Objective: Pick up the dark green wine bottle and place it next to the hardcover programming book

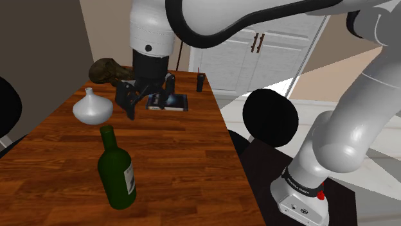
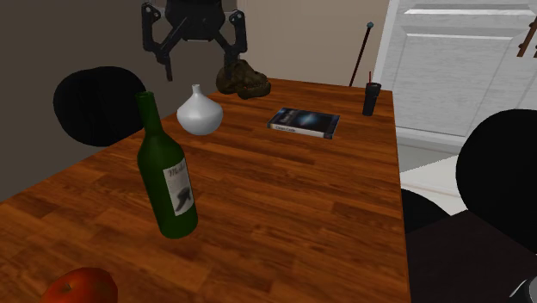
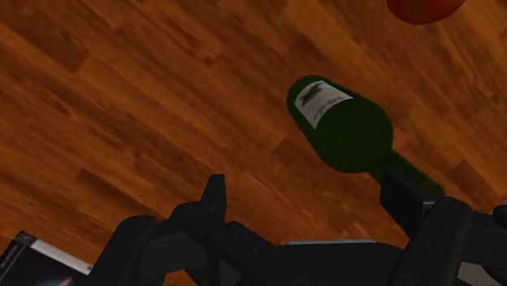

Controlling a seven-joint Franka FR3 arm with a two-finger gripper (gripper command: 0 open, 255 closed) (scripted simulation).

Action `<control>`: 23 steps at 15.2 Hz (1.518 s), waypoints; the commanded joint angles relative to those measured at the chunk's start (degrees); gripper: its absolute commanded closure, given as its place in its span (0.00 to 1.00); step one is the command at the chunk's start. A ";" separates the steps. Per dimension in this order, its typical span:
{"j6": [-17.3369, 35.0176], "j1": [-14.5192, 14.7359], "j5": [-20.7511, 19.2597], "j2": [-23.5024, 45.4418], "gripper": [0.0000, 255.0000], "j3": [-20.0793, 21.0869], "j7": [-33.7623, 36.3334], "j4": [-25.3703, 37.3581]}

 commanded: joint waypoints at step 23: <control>3.04 6.82 -14.63 20.39 1.00 2.72 12.33 13.05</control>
